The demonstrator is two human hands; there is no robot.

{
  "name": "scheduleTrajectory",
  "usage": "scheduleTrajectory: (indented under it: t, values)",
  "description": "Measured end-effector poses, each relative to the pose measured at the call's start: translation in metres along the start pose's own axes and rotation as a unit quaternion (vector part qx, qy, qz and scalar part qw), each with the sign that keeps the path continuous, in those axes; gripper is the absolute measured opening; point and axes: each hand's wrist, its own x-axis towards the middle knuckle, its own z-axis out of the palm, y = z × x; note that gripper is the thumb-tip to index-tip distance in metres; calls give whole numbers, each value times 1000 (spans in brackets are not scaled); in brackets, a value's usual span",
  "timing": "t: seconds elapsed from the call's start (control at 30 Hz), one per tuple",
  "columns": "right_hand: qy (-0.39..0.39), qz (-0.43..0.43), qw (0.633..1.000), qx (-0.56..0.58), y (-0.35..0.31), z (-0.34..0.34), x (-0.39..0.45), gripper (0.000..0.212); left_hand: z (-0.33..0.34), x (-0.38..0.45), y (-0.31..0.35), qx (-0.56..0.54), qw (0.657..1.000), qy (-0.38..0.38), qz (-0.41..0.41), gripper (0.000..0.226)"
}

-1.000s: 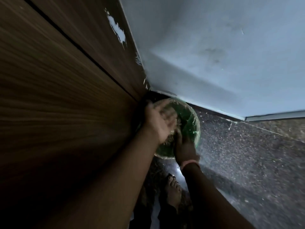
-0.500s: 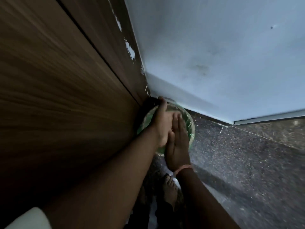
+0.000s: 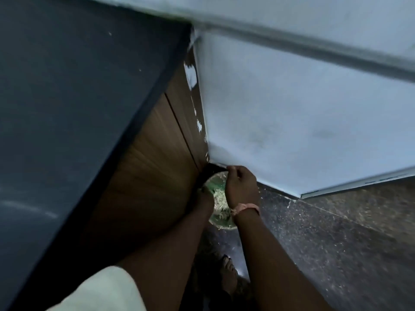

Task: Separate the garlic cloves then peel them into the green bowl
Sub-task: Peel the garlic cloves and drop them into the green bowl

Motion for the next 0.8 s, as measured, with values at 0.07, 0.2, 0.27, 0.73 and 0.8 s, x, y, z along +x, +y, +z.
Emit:
scheduleTrajectory:
  t: [0.07, 0.2, 0.27, 0.73, 0.8]
  values:
    - [-14, 15, 994, -105, 1, 0, -2, 26, 5, 6, 6, -14, 998, -56, 25, 40]
    - [-72, -33, 968, -240, -70, -42, -44, 25, -38, -72, 63, 7, 992, -76, 96, 34]
    - [-82, -65, 954, -280, -113, -59, -62, 24, -66, -120, 88, 18, 988, -46, 148, 31]
    - [-92, -402, 831, -372, -372, -37, -199, 27, -299, -313, 137, 123, 896, 248, 347, 31]
    - [-101, -444, 809, -371, -386, -14, -234, 28, -331, -332, 111, 129, 882, 293, 346, 32]
